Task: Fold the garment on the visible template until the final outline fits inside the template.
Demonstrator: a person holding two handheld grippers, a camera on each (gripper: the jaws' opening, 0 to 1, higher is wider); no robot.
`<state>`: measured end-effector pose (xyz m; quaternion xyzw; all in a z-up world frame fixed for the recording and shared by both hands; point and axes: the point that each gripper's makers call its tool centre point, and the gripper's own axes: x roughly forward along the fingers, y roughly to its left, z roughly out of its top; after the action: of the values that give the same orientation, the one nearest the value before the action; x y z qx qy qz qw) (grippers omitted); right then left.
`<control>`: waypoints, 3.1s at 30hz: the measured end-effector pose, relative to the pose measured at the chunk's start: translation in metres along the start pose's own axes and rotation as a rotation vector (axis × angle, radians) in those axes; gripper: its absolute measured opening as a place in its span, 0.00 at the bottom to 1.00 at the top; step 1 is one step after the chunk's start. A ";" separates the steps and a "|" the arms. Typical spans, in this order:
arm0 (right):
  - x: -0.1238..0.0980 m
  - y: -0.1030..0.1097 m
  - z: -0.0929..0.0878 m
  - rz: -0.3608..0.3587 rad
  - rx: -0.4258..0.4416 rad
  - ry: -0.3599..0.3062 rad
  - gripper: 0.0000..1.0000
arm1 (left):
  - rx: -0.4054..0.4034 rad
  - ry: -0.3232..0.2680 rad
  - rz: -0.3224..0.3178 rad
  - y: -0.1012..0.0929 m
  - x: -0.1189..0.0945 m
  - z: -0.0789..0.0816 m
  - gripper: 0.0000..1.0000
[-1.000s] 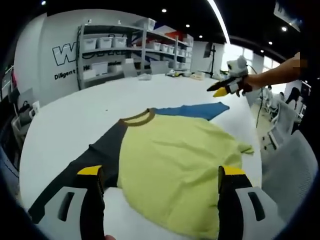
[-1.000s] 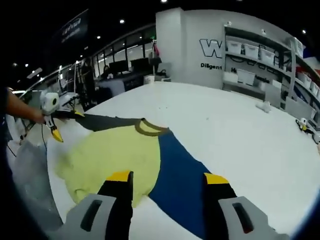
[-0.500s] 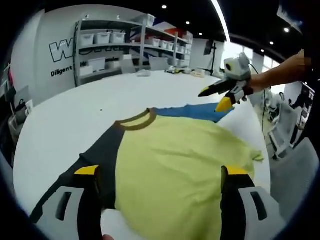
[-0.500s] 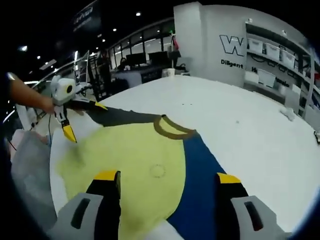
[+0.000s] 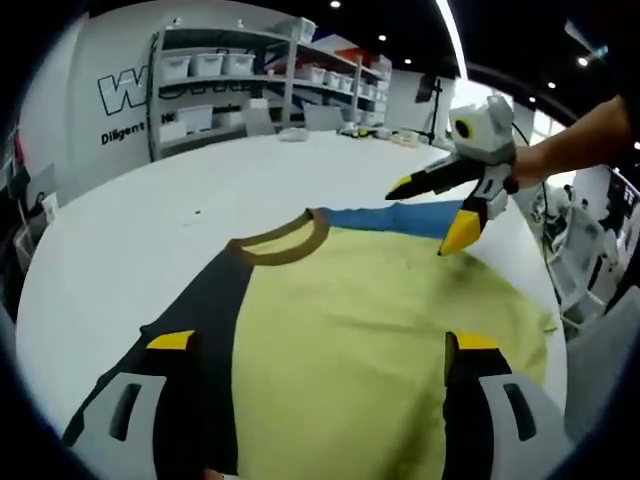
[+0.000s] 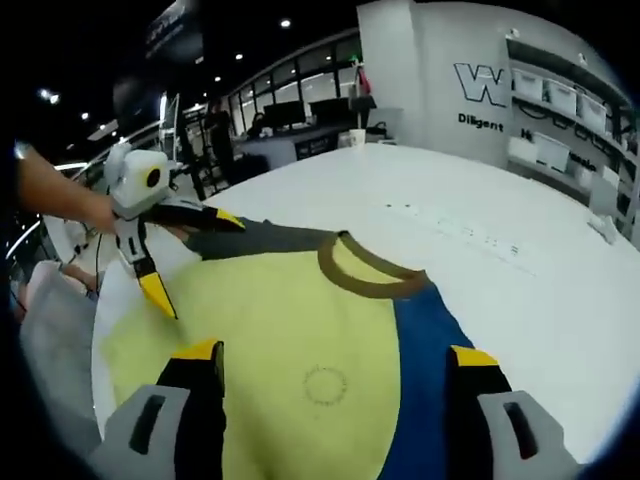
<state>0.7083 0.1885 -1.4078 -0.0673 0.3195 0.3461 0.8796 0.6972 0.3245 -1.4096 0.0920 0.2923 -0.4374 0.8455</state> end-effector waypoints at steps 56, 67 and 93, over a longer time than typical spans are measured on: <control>0.044 -0.039 0.008 0.045 -0.112 0.040 0.92 | -0.056 0.117 0.098 0.061 0.050 0.013 0.99; 0.004 -0.032 0.023 0.028 -0.093 -0.029 0.95 | -0.036 0.097 0.085 0.045 0.021 0.016 0.99; -0.056 0.009 0.017 -0.026 -0.094 -0.052 0.99 | 0.005 0.040 0.077 0.000 -0.040 0.009 0.99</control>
<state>0.6804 0.1692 -1.3593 -0.1038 0.2791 0.3509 0.8878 0.6835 0.3481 -1.3793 0.1140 0.3044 -0.4032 0.8554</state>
